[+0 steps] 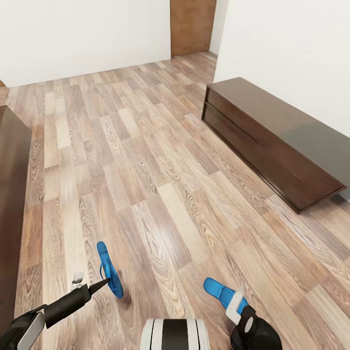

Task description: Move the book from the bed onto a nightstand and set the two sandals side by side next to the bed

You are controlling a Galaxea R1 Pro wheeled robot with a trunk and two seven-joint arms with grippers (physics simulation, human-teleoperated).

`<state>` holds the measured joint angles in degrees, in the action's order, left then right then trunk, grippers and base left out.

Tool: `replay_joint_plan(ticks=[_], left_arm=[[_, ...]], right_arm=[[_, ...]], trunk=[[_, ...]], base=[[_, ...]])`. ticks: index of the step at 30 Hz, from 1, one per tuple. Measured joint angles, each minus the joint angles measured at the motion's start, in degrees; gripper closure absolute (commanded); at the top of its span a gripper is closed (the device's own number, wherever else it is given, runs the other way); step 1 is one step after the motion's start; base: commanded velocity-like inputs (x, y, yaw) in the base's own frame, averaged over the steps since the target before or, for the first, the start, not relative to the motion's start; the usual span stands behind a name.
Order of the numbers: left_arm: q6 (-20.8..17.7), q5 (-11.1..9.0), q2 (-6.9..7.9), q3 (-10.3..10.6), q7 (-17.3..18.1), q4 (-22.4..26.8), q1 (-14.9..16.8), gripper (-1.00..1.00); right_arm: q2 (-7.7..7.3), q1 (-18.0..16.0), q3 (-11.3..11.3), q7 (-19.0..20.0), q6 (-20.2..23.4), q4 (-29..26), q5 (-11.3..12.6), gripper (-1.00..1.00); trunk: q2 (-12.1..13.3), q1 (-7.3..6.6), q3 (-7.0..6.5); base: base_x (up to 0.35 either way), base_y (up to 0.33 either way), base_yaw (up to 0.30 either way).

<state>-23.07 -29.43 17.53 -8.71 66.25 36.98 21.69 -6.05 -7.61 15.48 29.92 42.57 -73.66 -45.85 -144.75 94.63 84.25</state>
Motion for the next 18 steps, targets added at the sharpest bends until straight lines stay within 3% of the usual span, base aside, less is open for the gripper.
replay_joint_plan(ticks=[11, 18], left_arm=[[0.1, 0.1, -0.75, 0.0, -0.1, 0.0, 0.0, 1.0], [0.1, 0.0, -0.83, -0.1, 0.0, 0.0, 0.0, 1.0]], right_arm=[[-0.18, 0.0, -0.6, 0.0, 0.0, -0.6, -0.2, -1.0], [-0.15, 0.0, -3.4, 0.0, 0.0, -2.1, -0.2, -1.0]], trunk=[[-0.1, 0.28, 2.44], [-0.2, 0.31, 2.67]], base=[[0.0, 0.0, 0.0], [0.0, 0.0, 0.0]])
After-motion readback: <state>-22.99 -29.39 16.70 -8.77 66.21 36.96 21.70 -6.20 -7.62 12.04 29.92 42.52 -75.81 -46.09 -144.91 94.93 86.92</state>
